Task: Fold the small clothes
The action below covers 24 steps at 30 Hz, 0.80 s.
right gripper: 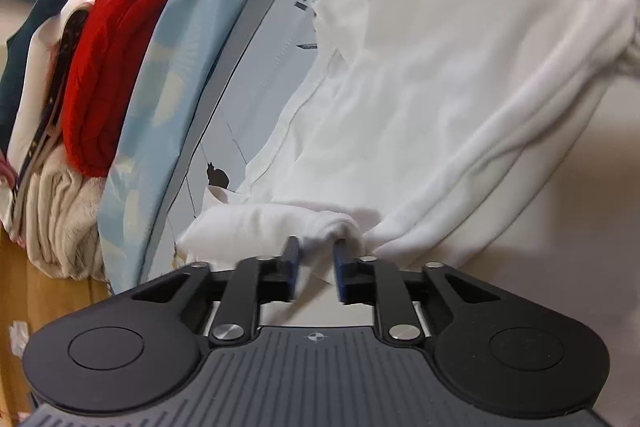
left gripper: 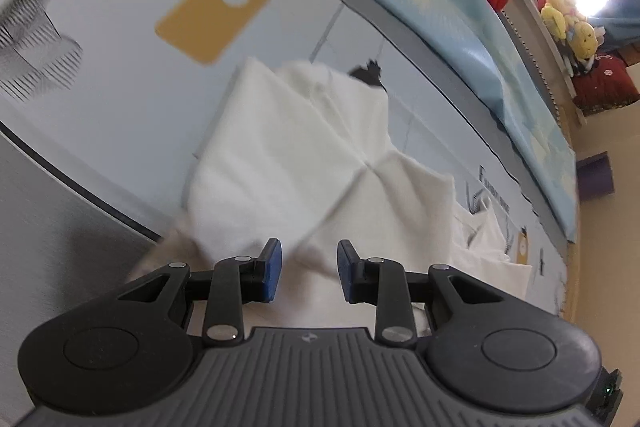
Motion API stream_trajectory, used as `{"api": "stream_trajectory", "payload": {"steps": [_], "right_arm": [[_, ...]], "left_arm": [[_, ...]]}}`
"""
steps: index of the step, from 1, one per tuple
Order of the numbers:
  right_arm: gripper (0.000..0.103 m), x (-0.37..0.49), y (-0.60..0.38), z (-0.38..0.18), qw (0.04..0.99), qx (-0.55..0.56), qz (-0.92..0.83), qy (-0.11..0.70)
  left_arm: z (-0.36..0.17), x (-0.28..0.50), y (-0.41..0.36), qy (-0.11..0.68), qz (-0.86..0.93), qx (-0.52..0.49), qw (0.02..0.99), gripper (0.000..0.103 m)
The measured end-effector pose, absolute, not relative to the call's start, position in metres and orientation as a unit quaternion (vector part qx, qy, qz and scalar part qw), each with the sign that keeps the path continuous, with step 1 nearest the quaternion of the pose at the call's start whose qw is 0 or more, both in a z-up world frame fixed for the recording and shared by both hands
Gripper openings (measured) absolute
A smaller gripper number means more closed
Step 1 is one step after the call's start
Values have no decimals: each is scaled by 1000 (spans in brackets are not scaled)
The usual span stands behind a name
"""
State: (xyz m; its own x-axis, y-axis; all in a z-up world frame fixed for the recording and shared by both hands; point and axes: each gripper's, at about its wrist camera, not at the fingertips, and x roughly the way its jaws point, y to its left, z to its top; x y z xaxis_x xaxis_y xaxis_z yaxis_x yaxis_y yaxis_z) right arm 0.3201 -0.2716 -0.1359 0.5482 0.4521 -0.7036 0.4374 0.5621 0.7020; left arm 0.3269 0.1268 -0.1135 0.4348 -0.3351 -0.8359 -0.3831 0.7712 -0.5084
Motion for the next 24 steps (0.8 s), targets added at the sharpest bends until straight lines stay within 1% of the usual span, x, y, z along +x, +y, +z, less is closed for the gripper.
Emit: {"api": "stream_trajectory", "payload": {"steps": [1,4,6,13,14,15,16,18,22,24], "right_arm": [[31,320,-272,-135,743,464,4,483],[31,319,-279,-142,725,462,-6,511],[31,318,-286,-142,721,462,-14,516],[31,324,-304,-110,764,441,-21,471],[32,326,-308,-109,768,440,-27,465],[31,327,-311,-109,770,440,-33,460],[31,328,-317,-111,769,443,-40,459],[31,331,-325,-119,763,448,-63,462],[31,329,-346,-132,749,457,-127,463],[31,328,-354,-137,743,456,-152,466]], "left_arm": [[-118,328,124,536,12,-341,772,33],[-133,330,120,544,15,-359,758,35],[-141,332,119,545,16,-374,750,36],[-155,338,116,535,32,-418,734,37],[-155,339,115,532,34,-419,735,35],[-153,339,114,529,38,-413,740,19],[-149,339,113,526,41,-401,749,13],[-129,336,112,505,60,-369,778,10],[-73,318,119,441,103,-314,834,10],[-59,306,128,432,149,-291,841,11]]}}
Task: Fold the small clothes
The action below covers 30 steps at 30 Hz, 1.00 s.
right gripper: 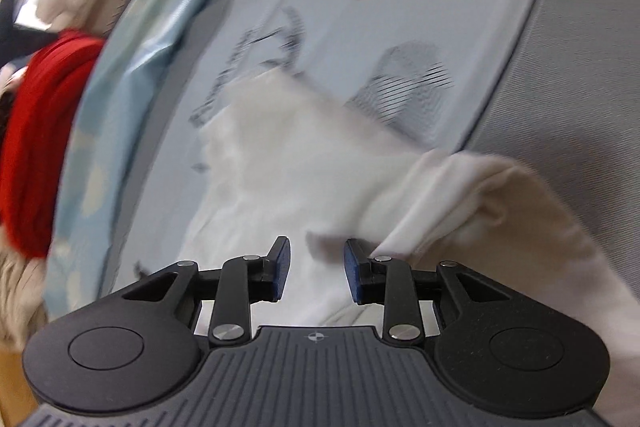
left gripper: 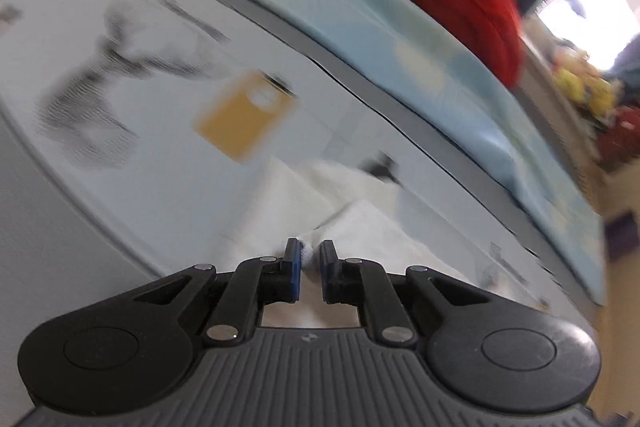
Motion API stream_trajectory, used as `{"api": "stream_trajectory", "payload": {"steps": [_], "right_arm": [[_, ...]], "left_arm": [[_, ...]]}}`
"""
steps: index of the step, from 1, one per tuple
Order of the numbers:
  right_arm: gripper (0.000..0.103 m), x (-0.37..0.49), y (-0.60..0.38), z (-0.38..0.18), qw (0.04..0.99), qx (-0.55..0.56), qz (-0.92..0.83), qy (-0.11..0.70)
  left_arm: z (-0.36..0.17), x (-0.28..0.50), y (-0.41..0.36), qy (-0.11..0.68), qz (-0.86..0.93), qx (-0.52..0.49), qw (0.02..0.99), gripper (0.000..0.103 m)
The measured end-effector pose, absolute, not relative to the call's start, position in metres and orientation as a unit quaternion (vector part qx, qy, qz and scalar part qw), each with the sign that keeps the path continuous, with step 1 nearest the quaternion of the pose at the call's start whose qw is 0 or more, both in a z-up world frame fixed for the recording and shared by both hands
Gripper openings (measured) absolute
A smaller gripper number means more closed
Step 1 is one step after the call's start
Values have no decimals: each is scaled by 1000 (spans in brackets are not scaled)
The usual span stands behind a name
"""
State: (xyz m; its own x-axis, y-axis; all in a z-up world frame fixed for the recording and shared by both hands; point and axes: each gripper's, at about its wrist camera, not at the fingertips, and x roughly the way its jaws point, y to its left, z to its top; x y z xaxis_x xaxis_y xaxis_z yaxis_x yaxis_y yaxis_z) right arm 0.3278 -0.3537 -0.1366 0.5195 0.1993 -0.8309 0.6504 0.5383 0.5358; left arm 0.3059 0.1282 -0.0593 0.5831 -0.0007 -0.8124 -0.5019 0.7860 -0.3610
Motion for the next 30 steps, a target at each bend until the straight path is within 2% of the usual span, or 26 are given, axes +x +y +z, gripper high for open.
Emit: {"api": "stream_trajectory", "payload": {"steps": [5,10,12,16,17,19,22,24,28,29,30], "right_arm": [[29,321,-376,-142,735,464,-197,453],[29,319,-377,-134,742,456,-213,443],[28,321,-379,-131,751,445,-221,435],[32,320,-391,-118,776,386,-284,411],[32,319,-394,-117,777,380,-294,406],[32,317,-395,-112,782,390,-281,397],[32,320,-378,-101,807,388,-224,385],[32,328,-361,-98,821,380,-170,390],[35,341,-347,-128,780,394,-127,470],[34,340,-350,-138,764,390,-151,491],[27,337,-355,-147,750,395,-173,501]], "left_arm": [[-58,292,148,439,223,-271,827,13],[-51,300,133,420,171,-246,857,15],[-63,307,124,448,119,-246,851,22],[-113,319,128,543,87,-284,785,23],[-124,319,133,559,95,-296,769,19],[-126,316,142,555,98,-320,761,18],[-105,318,146,511,100,-313,794,25],[-98,320,151,483,116,-294,817,25],[-103,325,170,466,142,-315,814,25],[-106,328,173,466,142,-320,813,25],[-108,329,175,468,138,-327,809,25]]}}
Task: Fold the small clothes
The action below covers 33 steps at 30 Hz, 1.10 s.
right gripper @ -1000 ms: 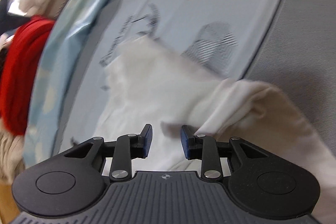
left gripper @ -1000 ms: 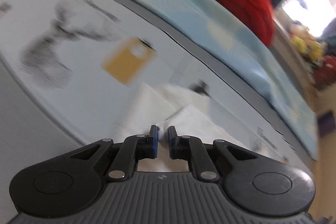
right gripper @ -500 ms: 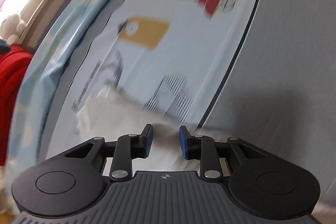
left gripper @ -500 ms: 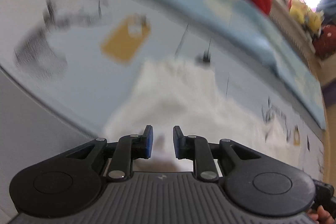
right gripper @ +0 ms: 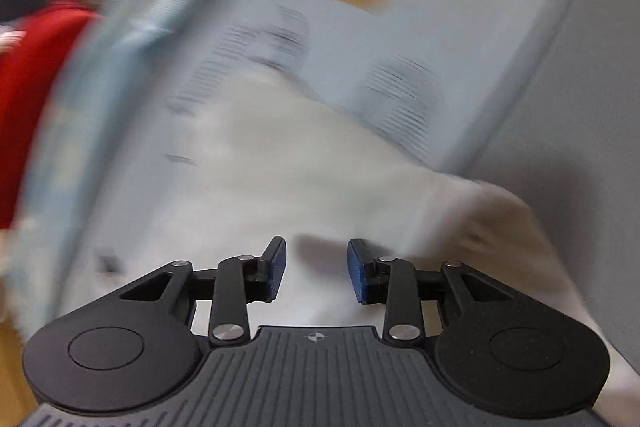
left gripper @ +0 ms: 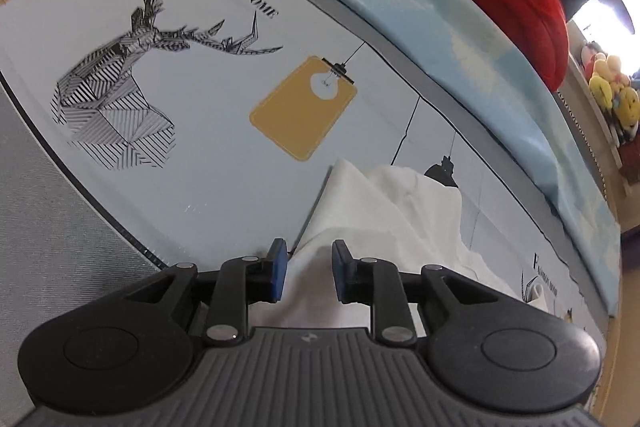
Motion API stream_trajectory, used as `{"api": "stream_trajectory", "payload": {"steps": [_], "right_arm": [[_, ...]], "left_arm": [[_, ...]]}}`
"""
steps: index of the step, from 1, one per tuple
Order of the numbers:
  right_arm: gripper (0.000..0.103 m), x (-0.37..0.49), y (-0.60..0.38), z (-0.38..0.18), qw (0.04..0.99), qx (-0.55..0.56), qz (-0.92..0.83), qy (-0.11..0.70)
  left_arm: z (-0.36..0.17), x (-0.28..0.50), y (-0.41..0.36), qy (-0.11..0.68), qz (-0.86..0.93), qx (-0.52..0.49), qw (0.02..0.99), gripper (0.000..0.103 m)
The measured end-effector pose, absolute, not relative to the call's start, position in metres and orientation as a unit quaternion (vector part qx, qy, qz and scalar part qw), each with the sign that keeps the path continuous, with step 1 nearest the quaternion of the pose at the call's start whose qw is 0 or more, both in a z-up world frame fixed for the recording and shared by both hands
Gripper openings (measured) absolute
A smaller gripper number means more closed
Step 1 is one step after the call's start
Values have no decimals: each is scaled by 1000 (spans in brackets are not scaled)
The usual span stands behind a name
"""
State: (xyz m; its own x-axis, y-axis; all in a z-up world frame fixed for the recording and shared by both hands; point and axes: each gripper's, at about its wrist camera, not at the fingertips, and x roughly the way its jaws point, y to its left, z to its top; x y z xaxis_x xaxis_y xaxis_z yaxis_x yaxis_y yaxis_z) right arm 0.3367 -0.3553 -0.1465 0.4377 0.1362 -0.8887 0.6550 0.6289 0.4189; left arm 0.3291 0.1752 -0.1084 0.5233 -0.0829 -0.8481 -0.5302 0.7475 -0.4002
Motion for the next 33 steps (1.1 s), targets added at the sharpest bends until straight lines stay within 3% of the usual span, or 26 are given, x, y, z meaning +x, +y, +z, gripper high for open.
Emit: {"api": "stream_trajectory", "payload": {"steps": [1,7,8,10,17,19,22,25,33], "right_arm": [[20,333,-362,-152,742,411,-183,497],[23,334,-369,-141,757,392,-194,486],[23,333,-369,-144,752,399,-193,488],[23,334,-372,-146,750,403,-193,489],[26,335,-366,-147,754,394,-194,488],[26,336,-366,-148,755,394,-193,488],[26,335,-367,-148,754,397,-191,487],[26,335,-367,-147,754,397,-190,488],[28,337,-366,-148,753,396,-191,490]], "left_arm": [[-110,332,175,470,134,-334,806,25],[-121,340,162,498,105,-298,807,27],[-120,341,159,500,102,-284,812,24],[-116,340,154,497,93,-266,820,2],[-97,333,154,452,114,-245,850,0],[-98,333,160,446,121,-263,847,2],[-110,338,162,464,110,-270,837,17],[-127,342,157,480,83,-285,826,19],[-131,349,124,491,69,-171,852,36]]}}
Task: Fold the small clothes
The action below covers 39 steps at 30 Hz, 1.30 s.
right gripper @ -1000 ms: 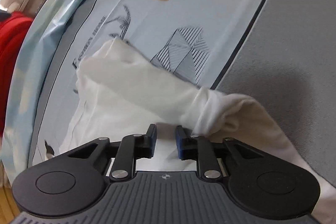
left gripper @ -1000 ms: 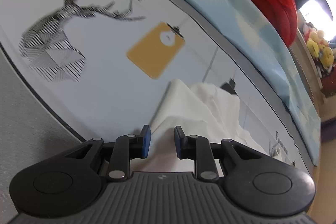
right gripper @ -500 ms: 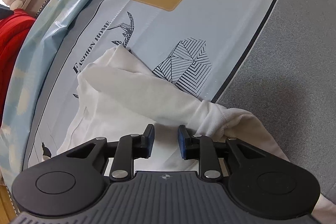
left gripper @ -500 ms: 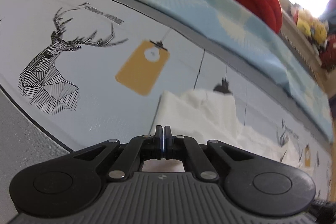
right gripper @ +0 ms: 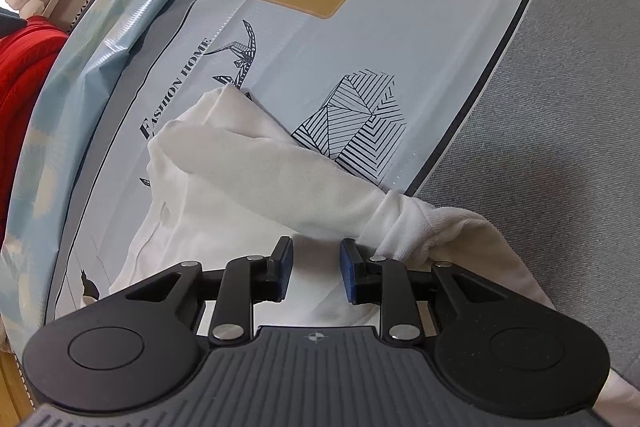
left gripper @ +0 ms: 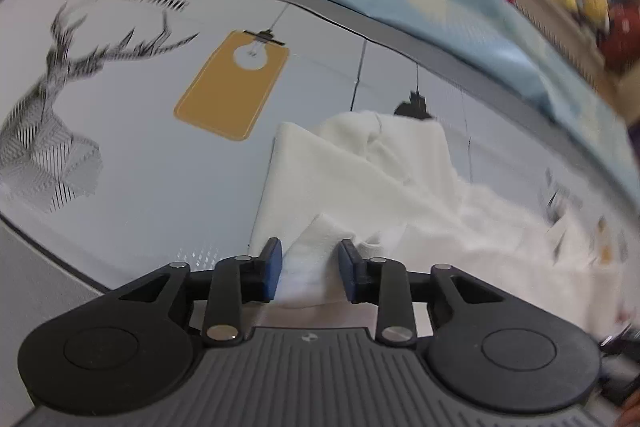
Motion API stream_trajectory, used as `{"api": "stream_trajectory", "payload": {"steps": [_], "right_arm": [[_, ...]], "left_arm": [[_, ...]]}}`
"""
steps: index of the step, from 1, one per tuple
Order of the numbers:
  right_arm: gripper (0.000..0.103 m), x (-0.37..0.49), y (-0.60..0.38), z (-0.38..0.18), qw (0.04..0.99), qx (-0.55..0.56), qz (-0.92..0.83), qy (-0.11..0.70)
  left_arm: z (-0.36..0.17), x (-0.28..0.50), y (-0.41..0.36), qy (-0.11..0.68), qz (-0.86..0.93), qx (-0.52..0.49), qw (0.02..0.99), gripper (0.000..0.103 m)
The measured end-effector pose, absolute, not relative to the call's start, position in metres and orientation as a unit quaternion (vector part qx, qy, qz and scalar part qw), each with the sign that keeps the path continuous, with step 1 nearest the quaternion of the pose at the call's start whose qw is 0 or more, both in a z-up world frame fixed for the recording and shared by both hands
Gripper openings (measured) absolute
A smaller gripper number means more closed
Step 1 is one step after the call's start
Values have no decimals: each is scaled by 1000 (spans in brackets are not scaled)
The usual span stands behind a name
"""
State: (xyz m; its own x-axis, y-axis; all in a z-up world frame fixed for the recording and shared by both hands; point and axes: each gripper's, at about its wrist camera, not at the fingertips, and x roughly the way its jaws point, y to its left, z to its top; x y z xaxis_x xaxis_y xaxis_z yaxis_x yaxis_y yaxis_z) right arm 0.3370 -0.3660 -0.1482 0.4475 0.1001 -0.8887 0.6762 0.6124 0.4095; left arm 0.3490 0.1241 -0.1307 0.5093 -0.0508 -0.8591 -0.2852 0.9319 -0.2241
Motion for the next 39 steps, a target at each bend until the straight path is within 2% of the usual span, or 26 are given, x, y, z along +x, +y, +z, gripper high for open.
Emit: {"api": "stream_trajectory", "payload": {"steps": [7,11,13,14,15,21,27,31,36,39], "right_arm": [[30,337,-366,-148,753,395,-190,490],[30,337,-366,-149,753,397,-189,490],[30,337,-366,-149,753,398,-188,490],[30,336,-366,-149,752,398,-188,490],[30,337,-366,-149,753,398,-188,490],[30,337,-366,-149,753,398,-189,490],[30,337,-366,-149,752,398,-189,489],[30,336,-365,-149,754,395,-189,490],[30,337,-364,-148,755,393,-197,487],[30,336,-366,-146,752,397,-199,487]], "left_arm": [[-132,349,128,484,78,-182,852,37],[-131,348,118,481,66,-144,862,35],[-130,346,118,479,64,-143,864,27],[-131,346,120,479,62,-150,863,12],[-130,346,122,478,60,-156,862,4],[-115,341,131,450,75,-182,871,3],[-99,331,159,406,170,-238,866,4],[-86,332,157,388,165,-220,880,5],[-98,339,152,434,113,-256,856,5],[-122,342,156,503,93,-297,807,14]]}}
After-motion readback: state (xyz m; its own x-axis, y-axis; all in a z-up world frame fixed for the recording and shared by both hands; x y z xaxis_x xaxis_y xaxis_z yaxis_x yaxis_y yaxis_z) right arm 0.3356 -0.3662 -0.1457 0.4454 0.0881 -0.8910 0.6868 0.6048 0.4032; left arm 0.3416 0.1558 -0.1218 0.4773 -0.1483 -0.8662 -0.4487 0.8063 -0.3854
